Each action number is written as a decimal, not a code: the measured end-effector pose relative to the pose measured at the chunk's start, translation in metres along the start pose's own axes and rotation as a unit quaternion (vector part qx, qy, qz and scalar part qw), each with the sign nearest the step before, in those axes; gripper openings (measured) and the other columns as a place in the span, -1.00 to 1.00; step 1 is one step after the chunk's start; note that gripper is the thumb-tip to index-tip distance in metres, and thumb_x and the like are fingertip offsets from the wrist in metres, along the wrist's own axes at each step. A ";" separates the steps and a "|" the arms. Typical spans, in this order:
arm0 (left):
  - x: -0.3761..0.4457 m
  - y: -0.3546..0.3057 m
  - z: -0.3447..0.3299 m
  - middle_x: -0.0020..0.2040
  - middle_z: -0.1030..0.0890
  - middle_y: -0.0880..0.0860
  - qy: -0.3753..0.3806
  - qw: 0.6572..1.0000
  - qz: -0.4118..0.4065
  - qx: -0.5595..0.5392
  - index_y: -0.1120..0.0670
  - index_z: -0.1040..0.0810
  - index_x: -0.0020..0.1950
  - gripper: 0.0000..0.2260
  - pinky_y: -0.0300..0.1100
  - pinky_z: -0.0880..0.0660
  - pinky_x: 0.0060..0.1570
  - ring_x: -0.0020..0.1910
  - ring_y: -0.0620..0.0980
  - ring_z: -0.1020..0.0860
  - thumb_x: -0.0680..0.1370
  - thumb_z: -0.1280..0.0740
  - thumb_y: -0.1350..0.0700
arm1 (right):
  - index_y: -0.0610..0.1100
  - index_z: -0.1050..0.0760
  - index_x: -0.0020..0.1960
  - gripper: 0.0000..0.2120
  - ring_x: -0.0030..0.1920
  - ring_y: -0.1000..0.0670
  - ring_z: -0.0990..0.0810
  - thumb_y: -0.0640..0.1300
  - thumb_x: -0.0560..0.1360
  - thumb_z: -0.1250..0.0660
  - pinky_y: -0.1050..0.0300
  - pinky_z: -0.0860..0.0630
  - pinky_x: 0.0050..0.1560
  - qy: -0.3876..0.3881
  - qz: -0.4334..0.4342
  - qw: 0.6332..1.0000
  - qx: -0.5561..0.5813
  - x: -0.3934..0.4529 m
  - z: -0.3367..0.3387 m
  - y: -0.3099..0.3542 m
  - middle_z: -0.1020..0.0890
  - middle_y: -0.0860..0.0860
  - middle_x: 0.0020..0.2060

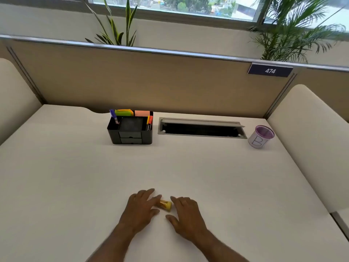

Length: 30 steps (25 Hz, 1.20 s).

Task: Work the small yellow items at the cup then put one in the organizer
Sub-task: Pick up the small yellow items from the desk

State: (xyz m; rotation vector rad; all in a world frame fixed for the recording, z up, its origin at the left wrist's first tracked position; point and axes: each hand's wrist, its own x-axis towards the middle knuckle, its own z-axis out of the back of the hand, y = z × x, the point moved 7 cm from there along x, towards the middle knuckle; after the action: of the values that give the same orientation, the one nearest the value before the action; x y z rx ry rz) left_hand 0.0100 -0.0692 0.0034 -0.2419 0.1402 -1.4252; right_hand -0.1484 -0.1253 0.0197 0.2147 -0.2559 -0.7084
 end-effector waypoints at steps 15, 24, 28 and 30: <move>0.012 -0.034 0.017 0.08 -0.57 -0.22 -0.051 0.963 0.017 -0.263 -0.12 -0.51 0.28 -0.61 -0.24 -0.46 0.06 0.05 -0.23 -0.45 0.52 -0.18 -0.22 | -0.01 -0.53 0.14 -0.76 0.02 0.13 -0.60 0.00 0.50 -0.40 0.12 -0.61 -0.02 -0.007 -0.123 0.935 0.333 0.027 0.042 -0.019 -0.62 0.15 0.02; 0.021 -0.072 0.063 0.09 -0.67 -0.23 -0.168 0.889 0.046 -0.424 -0.05 -0.60 0.23 -0.67 -0.39 -0.52 0.01 0.06 -0.20 -0.63 0.50 -0.42 0.23 | -0.03 -0.55 -0.03 -0.79 -0.12 0.13 -0.59 0.09 0.47 -0.44 0.22 -0.56 -0.13 -0.131 -0.038 0.953 0.269 0.035 0.103 0.000 -0.61 0.13 -0.14; 0.020 -0.075 0.069 0.05 -0.66 -0.30 -0.168 0.882 0.044 -0.438 -0.13 -0.60 0.19 -0.62 -0.43 -0.52 -0.04 -0.01 -0.22 -0.65 0.49 -0.40 0.27 | -0.04 -0.56 0.01 -0.77 -0.15 0.15 -0.61 0.10 0.49 -0.40 0.24 -0.59 -0.17 -0.150 -0.021 0.958 0.244 0.032 0.105 0.005 -0.66 0.09 -0.14; 0.020 -0.076 0.071 0.02 -0.67 -0.30 -0.167 0.882 0.045 -0.438 -0.15 -0.58 0.19 -0.61 -0.43 -0.51 -0.06 -0.03 -0.22 -0.66 0.49 -0.38 0.27 | -0.05 -0.55 0.03 -0.77 -0.16 0.14 -0.62 0.09 0.50 -0.39 0.25 -0.60 -0.17 -0.153 -0.017 0.960 0.236 0.032 0.104 0.006 -0.67 0.07 -0.13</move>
State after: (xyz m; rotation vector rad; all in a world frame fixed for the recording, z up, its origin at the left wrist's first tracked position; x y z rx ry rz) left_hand -0.0427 -0.0926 0.0918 -1.2056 0.5048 -1.1231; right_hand -0.1526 -0.1535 0.1251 0.5664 -0.7205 -0.7059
